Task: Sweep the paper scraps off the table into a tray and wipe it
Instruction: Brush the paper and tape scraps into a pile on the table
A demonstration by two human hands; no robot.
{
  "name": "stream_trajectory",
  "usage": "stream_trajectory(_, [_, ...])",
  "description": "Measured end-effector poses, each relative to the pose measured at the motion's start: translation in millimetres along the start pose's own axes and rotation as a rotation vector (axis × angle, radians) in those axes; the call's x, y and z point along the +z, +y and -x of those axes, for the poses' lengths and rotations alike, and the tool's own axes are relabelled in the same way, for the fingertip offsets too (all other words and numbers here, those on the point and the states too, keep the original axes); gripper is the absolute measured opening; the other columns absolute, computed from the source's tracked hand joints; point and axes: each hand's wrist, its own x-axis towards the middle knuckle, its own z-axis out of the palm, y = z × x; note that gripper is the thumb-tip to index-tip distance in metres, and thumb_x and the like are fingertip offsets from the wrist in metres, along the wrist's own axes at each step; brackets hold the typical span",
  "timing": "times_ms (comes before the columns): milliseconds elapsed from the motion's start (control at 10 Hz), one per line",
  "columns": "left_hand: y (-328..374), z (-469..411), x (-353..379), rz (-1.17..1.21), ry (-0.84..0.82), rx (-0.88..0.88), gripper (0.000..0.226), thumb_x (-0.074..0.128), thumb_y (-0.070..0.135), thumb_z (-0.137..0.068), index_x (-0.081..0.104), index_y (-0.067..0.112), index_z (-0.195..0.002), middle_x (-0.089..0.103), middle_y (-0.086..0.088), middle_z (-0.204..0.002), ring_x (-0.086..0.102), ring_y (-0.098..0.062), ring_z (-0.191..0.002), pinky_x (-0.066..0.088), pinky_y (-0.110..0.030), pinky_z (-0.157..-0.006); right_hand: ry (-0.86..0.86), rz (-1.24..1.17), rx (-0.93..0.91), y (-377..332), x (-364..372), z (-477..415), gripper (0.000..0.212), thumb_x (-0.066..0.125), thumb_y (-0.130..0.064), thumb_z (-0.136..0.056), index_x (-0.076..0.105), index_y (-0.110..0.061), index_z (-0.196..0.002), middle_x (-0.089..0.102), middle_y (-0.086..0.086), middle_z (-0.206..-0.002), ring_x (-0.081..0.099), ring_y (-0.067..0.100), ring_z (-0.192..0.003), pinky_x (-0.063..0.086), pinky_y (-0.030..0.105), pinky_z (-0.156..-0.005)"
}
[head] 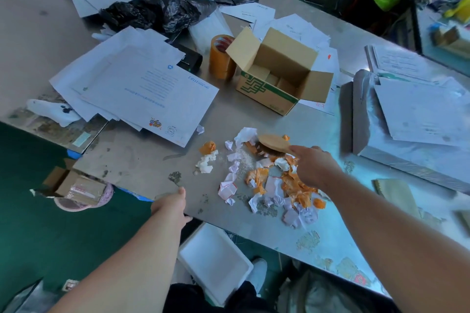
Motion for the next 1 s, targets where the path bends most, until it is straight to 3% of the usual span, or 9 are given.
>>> stream_trajectory(100, [-4,14,-6,-0.047,-0.019,0.046,0.066,0.063,0.042,-0.100,0.043,0.001,-0.148,0.059,-0.020,-0.140,0.068,-0.036,-0.117,0.062,-0.046,-0.080,0.073,0.021,0.021,3,-5,6,0.075,0.039,-0.007,-0.084,0.043,-0.050,-0.145,0.056,0.006,-0.119,0.055,0.031,-0.106,0.056,0.043,-0.083])
stream_trajectory(200, [-17,-6,-3,-0.078,0.029,0.052,0.070,0.068,0.054,-0.093,0.051,0.004,-0.140,0.065,-0.020,-0.132,0.069,-0.038,-0.113,0.062,-0.051,-0.085,0.161,0.007,0.021,1,-7,9,0.065,0.036,-0.014,-0.091,0.041,-0.047,-0.147,0.057,0.006,-0.120,0.058,0.032,-0.103,0.057,0.046,-0.084])
stream_trajectory(300, [-14,1,-5,-0.086,0.112,0.048,0.078,0.075,0.057,-0.086,0.048,0.004,-0.137,0.069,-0.021,-0.121,0.070,-0.038,-0.103,0.060,-0.053,-0.087,0.206,-0.045,-0.005,-7,-8,8,0.058,0.035,-0.017,-0.097,0.040,-0.047,-0.147,0.056,0.006,-0.116,0.059,0.031,-0.097,0.058,0.047,-0.081])
stream_trajectory(400, [-9,3,-5,-0.100,0.102,0.012,0.078,0.073,0.056,-0.088,0.048,0.001,-0.136,0.069,-0.020,-0.106,0.064,-0.029,-0.074,0.055,-0.044,-0.065,0.207,-0.040,-0.038,-23,-7,1,0.057,0.035,-0.017,-0.099,0.040,-0.046,-0.147,0.056,0.007,-0.119,0.057,0.032,-0.102,0.056,0.047,-0.084])
stream_trajectory(500, [-8,-2,-5,-0.091,0.065,-0.025,0.082,0.075,0.059,-0.085,0.047,0.001,-0.137,0.067,-0.025,-0.126,0.067,-0.042,-0.101,0.057,-0.051,-0.083,0.204,-0.006,-0.073,-43,-2,-11,0.057,0.034,-0.016,-0.100,0.037,-0.047,-0.148,0.056,0.007,-0.124,0.054,0.031,-0.108,0.055,0.046,-0.085])
stream_trajectory(600, [-10,-8,-3,-0.138,0.036,-0.009,0.082,0.072,0.061,-0.086,0.048,0.003,-0.138,0.063,-0.026,-0.133,0.065,-0.046,-0.116,0.056,-0.054,-0.095,0.169,0.007,-0.097,-60,3,-23,0.060,0.035,-0.014,-0.099,0.035,-0.048,-0.149,0.054,0.006,-0.128,0.049,0.030,-0.114,0.053,0.047,-0.087])
stream_trajectory(800, [-6,-5,-7,-0.147,0.030,0.007,0.073,0.073,0.053,-0.090,0.049,0.005,-0.140,0.065,-0.024,-0.130,0.067,-0.044,-0.112,0.056,-0.051,-0.092,0.121,0.038,-0.097,-72,17,-30,0.063,0.038,-0.015,-0.098,0.034,-0.050,-0.150,0.052,0.005,-0.135,0.046,0.030,-0.122,0.053,0.054,-0.090])
stream_trajectory(1000, [-5,-6,-7,-0.148,0.035,-0.043,0.078,0.075,0.056,-0.086,0.046,0.007,-0.139,0.064,-0.027,-0.131,0.066,-0.046,-0.110,0.054,-0.052,-0.084,0.128,0.023,-0.056,-48,22,-13,0.063,0.040,-0.014,-0.096,0.038,-0.049,-0.148,0.052,0.004,-0.136,0.046,0.030,-0.123,0.046,0.047,-0.097])
